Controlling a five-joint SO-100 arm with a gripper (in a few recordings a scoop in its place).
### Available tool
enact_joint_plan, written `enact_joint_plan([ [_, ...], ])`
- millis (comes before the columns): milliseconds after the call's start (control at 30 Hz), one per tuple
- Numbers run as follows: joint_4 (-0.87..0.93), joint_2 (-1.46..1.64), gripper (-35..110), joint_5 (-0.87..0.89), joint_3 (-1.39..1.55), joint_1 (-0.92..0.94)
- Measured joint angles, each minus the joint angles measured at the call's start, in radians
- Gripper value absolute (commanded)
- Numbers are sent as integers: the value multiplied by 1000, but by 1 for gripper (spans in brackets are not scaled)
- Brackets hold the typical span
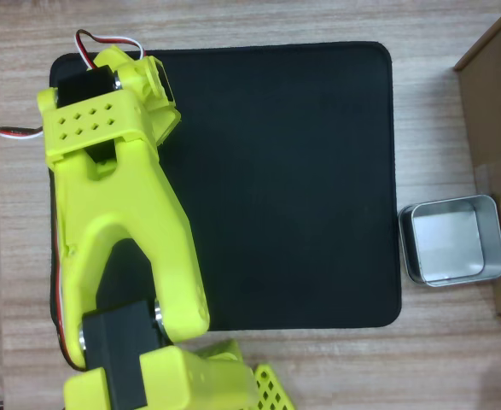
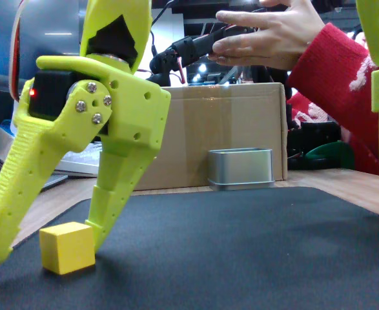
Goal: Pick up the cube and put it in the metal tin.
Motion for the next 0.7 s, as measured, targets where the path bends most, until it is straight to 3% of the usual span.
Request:
enact_joint_plan([
  [200, 51, 0, 12, -32, -5, 2],
  [267, 51, 0, 0, -51, 0, -3],
  [700, 81, 189, 0, 61, 72, 51],
])
